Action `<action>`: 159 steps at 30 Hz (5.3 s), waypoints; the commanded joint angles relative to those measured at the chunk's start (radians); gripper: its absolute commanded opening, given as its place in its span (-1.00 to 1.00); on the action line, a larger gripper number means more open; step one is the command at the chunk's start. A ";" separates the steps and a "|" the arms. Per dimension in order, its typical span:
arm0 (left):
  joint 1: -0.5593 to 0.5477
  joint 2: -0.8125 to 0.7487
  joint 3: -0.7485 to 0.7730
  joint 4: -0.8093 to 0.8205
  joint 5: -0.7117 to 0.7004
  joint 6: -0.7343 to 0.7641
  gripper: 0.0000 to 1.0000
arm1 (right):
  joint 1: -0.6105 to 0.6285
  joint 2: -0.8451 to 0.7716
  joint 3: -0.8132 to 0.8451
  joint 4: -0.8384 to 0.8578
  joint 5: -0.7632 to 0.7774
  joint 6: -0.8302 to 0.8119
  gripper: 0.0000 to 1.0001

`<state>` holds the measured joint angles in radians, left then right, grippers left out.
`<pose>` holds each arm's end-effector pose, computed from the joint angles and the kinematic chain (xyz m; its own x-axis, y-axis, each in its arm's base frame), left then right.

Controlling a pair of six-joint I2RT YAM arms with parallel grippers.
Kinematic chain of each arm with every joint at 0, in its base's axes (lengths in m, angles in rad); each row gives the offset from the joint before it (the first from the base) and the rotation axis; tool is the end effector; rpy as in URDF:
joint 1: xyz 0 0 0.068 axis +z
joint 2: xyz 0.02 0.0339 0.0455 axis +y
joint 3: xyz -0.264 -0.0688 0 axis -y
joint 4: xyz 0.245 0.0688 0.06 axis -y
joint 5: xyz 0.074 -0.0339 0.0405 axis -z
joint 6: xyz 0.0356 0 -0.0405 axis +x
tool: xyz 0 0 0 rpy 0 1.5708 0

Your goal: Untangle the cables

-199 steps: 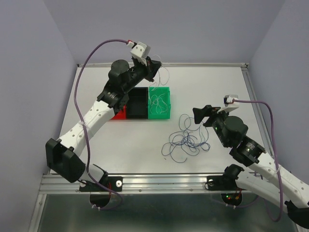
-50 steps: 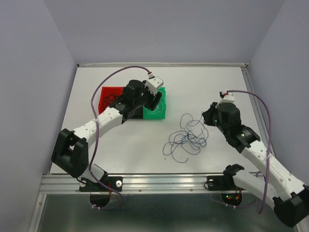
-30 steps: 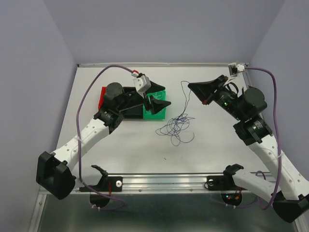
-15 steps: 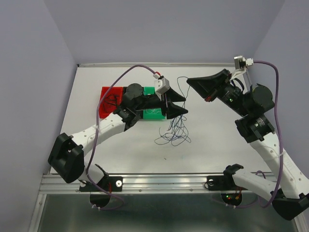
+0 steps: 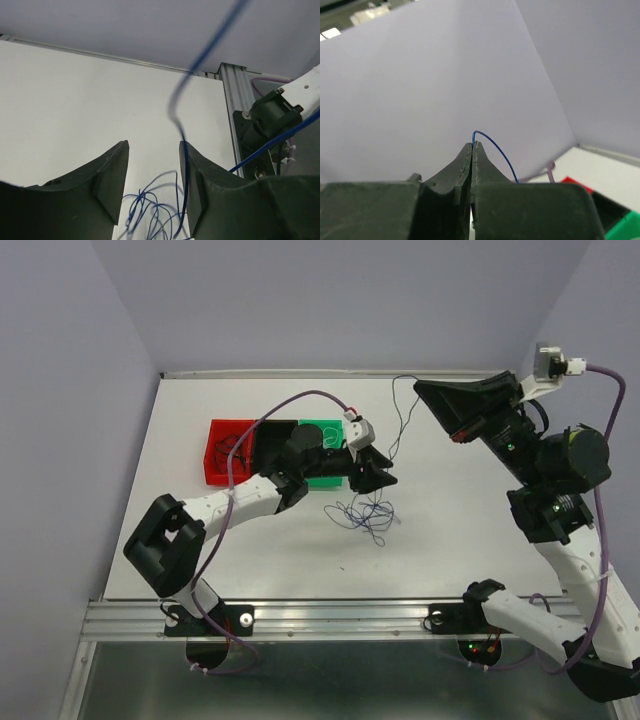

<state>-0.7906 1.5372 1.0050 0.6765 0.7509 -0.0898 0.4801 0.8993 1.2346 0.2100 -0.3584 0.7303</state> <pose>0.2301 -0.2671 0.3191 0.0116 -0.1049 -0.9944 0.9996 0.0250 0.0090 0.1354 0.0846 0.5131 -0.1233 0.6401 -0.7583 -0.8273 0.3558 0.4348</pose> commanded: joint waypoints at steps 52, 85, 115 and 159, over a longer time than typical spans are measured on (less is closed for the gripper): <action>-0.119 -0.192 -0.034 0.106 -0.074 0.061 0.98 | 0.008 0.119 0.201 0.411 0.148 0.188 -0.99; -0.219 -0.215 0.046 -0.322 -0.051 0.284 -1.00 | 0.009 -0.068 -0.007 0.261 0.545 -0.145 -0.99; -0.004 -0.494 0.586 -0.798 -0.463 0.240 -1.00 | 0.129 0.322 -0.762 0.670 -0.034 -0.150 -0.99; 0.626 -0.132 0.549 -0.509 -0.070 0.144 -1.00 | 0.345 1.181 -0.196 0.861 0.295 -0.129 -0.99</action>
<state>-0.1951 1.4315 1.5681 -0.0242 0.6273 0.0696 0.7952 2.0396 0.9878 1.1244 -0.1081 0.6342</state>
